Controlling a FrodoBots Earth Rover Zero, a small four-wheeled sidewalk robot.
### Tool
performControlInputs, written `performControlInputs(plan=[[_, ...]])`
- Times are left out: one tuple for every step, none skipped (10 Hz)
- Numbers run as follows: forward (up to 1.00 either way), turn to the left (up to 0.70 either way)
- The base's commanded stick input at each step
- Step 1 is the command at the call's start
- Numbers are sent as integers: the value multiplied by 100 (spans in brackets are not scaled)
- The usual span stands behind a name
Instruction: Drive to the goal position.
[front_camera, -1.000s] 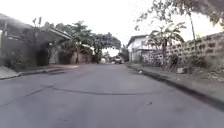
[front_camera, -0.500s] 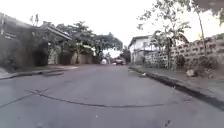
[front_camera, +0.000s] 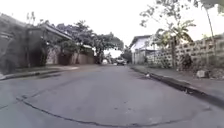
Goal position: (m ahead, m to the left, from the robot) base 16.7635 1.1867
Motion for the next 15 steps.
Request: performControlInputs(plan=[[100, -40], [100, -40], [100, -39], [100, -28], [100, -17], [100, -5], [100, 0], [100, 0], [100, 0], [100, 0], [100, 0], [100, 0], [100, 0], [100, 0], [100, 0]])
